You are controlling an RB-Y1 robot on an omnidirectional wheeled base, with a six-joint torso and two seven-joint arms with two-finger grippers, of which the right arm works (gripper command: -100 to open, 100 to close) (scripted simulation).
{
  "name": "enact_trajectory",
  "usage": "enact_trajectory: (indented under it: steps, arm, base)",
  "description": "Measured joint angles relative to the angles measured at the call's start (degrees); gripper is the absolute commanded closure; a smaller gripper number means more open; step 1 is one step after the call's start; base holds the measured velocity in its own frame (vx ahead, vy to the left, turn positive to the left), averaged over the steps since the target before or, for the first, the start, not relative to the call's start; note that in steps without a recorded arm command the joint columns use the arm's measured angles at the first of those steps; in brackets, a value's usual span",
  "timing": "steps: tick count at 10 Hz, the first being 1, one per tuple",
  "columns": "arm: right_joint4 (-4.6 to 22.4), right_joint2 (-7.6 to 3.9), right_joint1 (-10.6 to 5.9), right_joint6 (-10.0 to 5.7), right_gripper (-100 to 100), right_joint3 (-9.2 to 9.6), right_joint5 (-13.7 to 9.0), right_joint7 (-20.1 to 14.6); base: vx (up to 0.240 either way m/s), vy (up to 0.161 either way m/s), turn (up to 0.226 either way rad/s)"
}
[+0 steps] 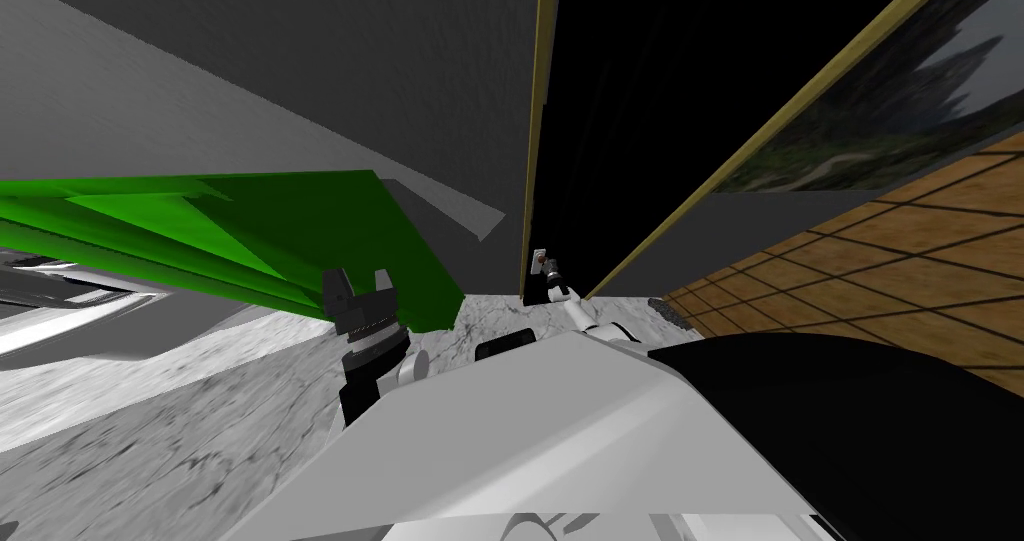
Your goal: Pull the door open
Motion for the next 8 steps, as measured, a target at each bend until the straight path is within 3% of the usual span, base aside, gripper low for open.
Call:
enact_trajectory:
  steps: [2, 4, 6, 8]
  arm:
    - [-0.2, 0.23, 0.0, 0.18, 100, -0.13, 0.0, 0.3]
    - [-1.9, 0.05, 1.18, 0.66, 100, -0.09, 0.0, 0.1]
    - [-0.2, -0.46, 0.28, 0.0, 100, 0.45, -2.0, -2.1]
    - [-0.5, 0.0, 0.13, 0.4, 100, 0.37, -2.2, -2.1]
  base:
    - [0.003, 0.003, 0.006]
    - [-0.011, -0.007, 0.031]
    - [-0.04, -0.025, 0.057]
    - [0.003, 0.002, -0.001]
